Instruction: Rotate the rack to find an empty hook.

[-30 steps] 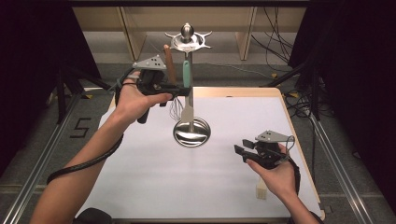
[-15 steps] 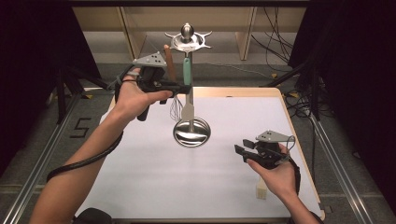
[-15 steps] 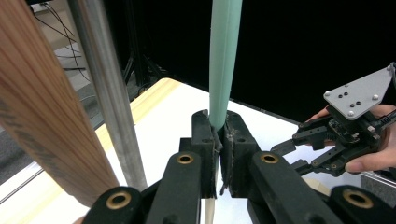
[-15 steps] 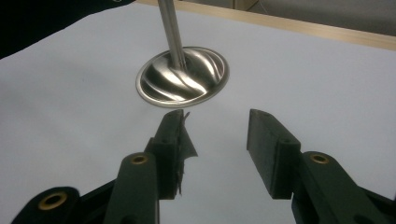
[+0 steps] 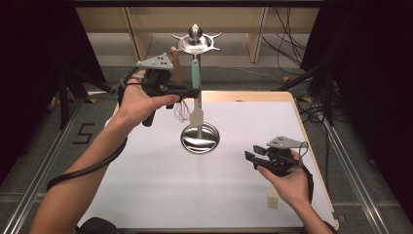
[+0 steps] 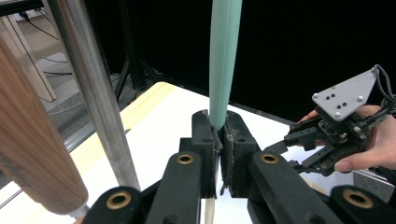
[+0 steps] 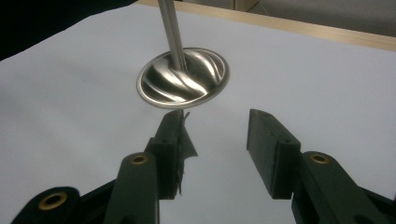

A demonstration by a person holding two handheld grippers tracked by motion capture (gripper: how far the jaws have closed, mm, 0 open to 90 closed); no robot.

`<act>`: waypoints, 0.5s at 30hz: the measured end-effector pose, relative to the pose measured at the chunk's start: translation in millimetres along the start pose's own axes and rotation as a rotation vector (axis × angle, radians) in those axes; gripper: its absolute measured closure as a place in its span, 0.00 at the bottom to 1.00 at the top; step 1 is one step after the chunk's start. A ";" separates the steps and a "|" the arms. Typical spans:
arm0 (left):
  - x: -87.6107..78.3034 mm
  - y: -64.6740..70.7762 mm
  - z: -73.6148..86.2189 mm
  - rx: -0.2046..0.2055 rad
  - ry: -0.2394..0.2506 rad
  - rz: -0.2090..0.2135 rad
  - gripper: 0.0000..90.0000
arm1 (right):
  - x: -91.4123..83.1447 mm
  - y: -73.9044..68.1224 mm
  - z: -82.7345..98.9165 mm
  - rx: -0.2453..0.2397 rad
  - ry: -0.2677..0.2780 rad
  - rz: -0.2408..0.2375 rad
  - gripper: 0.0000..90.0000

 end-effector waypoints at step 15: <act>1.3 -3.4 -2.3 -0.085 0.004 0.049 0.93 | 1.7 1.9 -0.6 -0.002 0.026 0.009 0.64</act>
Point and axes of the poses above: each handheld gripper's, and its own axes: x roughly forward along the jaws, z roughly out of its underside, y roughly to its right, the point moved 5 cm from there along x, roughly forward along the jaws, and after that the axes turned 7 degrees about -x, right-handed, at the moved point
